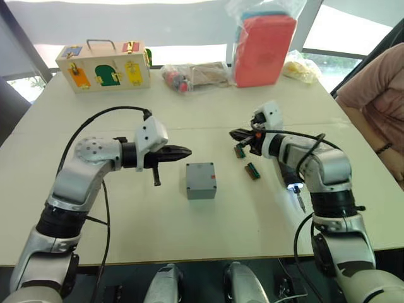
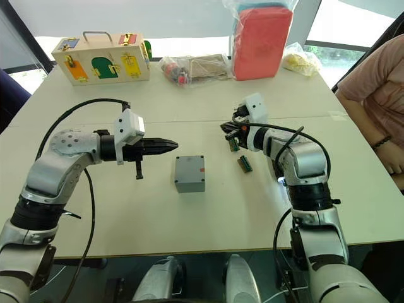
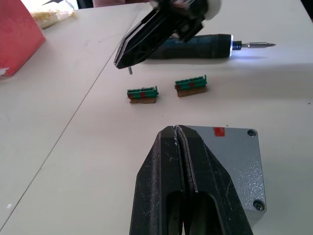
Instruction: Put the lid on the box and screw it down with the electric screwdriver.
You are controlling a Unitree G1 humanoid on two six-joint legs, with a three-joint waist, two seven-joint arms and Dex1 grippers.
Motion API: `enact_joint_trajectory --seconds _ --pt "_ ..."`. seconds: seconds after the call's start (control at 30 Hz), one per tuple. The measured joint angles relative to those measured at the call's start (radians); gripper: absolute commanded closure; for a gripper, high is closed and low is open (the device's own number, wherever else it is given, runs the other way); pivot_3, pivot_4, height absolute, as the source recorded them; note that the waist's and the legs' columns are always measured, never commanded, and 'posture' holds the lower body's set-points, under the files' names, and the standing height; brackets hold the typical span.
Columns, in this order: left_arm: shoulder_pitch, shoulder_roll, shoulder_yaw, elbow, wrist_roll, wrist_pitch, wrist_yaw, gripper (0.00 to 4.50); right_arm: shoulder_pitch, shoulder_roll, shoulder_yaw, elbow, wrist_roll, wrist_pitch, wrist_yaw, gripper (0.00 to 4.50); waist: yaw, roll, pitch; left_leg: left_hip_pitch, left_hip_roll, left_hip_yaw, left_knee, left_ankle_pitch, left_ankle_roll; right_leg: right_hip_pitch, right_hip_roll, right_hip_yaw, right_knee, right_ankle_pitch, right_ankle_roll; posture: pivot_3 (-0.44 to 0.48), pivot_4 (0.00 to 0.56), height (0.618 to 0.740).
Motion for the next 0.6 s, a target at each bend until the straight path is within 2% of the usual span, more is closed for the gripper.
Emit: enact_joint_trajectory --seconds 0.1,0.23,0.6 --pt "0.004 0.001 0.000 -0.002 -0.001 0.000 0.001 4.50 0.054 0.017 0.038 -0.097 0.037 0.067 -0.011 4.44 0.001 0.000 0.000 0.000 0.000 0.000 0.000 0.000 0.000 0.000 0.000 0.000 0.001 0.000 0.000 0.000 0.150 0.730" --pt "0.022 0.002 0.000 -0.005 -0.001 0.001 0.001 4.50 0.088 0.032 0.068 -0.139 0.056 0.103 -0.032 4.44 0.004 0.000 0.000 0.000 0.000 0.000 0.001 0.000 0.000 0.000 0.000 0.000 0.001 0.000 0.000 0.000 0.150 0.730" --pt "0.022 0.003 0.000 -0.024 -0.002 0.016 0.005 4.50 0.089 0.036 0.096 -0.122 0.052 0.071 -0.056 4.44 0.003 0.000 0.000 0.000 -0.001 0.000 0.001 0.000 0.000 0.000 0.000 0.000 0.001 0.000 0.000 0.000 0.150 0.730"
